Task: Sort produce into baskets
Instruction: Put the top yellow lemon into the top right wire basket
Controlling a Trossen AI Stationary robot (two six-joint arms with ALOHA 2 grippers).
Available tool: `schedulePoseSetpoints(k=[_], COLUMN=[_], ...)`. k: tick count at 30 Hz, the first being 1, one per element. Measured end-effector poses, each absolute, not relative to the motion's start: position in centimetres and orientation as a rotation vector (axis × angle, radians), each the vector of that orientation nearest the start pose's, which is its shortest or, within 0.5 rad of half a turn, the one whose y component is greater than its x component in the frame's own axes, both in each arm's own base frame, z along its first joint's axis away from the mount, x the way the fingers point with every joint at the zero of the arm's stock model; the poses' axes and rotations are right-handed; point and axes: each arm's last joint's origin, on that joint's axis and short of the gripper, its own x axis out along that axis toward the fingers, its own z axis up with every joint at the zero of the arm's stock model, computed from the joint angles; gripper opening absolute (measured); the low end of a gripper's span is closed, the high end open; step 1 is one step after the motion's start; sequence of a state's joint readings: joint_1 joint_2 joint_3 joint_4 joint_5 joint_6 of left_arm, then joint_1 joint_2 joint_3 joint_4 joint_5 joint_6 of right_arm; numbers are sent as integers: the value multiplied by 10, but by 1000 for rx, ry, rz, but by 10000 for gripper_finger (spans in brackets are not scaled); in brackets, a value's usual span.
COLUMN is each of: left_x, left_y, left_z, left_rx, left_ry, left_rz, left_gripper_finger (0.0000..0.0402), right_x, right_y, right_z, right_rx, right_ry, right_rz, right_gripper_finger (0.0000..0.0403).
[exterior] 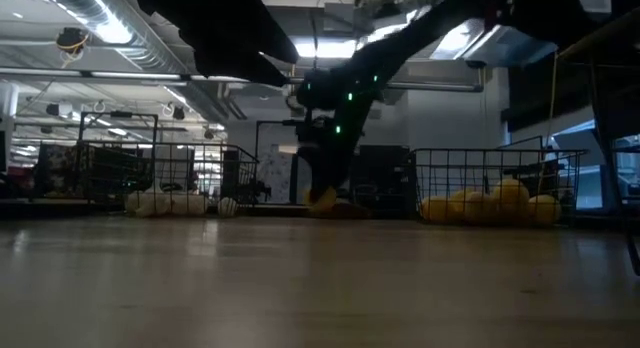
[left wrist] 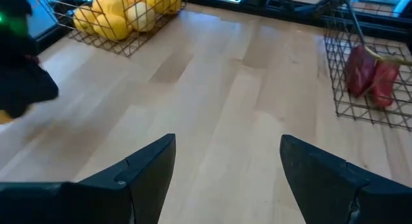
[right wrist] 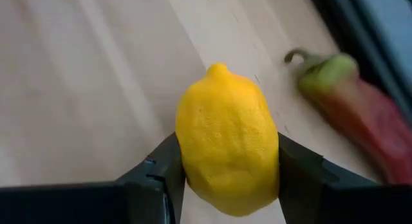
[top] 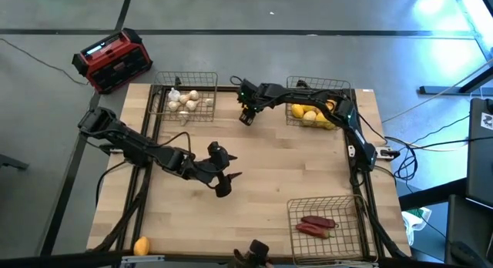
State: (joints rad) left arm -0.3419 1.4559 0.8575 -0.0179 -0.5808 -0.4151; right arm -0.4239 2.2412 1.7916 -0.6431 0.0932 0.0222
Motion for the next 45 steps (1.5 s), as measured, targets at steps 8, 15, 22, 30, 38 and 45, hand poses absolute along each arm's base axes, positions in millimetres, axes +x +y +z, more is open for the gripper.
schedulePoseSetpoints(k=[8, 15, 22, 30, 38, 45], left_x=[288, 285, 285, 286, 286, 287], left_y=[-91, -99, -99, -96, -96, -93], left_z=[224, 224, 224, 224, 224, 225], left_rx=[-115, -87, -98, -100, -101, -92], left_ry=[493, 498, 497, 496, 492, 492], left_rz=[319, 284, 287, 300, 299, 306], left_gripper_finger=[276, 276, 276, 276, 276, 276], right_x=[430, 408, 378, 330, 268, 213], right_y=[-165, -124, -93, -77, -89, -127], right_z=[223, 273, 319, 352, 335, 315], right_rx=[94, -26, -99, -148, -75, 71], right_ry=[1029, 1074, 1078, 1106, 1100, 1077], right_rz=[-422, -399, -411, -497, -619, -788], right_gripper_finger=[167, 168, 168, 167, 171, 173])
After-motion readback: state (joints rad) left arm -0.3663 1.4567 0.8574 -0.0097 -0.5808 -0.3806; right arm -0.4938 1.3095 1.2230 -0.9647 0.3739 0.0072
